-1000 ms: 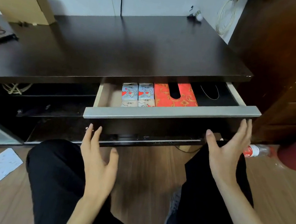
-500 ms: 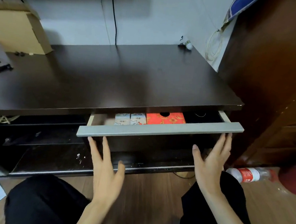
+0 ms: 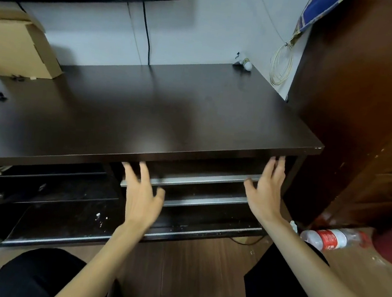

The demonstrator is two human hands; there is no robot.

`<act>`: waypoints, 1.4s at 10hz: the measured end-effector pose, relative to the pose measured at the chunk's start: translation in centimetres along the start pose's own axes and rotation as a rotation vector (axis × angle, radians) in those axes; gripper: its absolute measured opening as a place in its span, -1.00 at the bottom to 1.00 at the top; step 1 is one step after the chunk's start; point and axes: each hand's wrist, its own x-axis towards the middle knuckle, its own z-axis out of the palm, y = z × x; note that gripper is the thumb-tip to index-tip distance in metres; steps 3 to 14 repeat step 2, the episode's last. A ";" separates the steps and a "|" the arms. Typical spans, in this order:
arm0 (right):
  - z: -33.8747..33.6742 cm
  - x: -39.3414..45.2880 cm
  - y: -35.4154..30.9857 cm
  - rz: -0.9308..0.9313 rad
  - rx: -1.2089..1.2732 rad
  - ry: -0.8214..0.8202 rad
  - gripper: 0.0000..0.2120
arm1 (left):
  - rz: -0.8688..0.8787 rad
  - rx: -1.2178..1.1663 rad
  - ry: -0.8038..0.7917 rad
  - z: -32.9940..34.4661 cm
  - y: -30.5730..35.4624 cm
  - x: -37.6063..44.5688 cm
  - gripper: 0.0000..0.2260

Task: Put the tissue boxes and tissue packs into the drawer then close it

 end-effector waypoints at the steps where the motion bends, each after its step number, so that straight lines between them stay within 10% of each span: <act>1: 0.1 0.0 0.2 -0.013 0.003 -0.011 -0.14 | 0.025 0.018 -0.001 0.0 0.0 -0.2 -0.24; 14: -1.0 -0.8 1.3 -0.030 0.111 -0.083 -0.31 | 0.027 -0.039 -0.035 -1.8 -0.6 -0.7 -0.36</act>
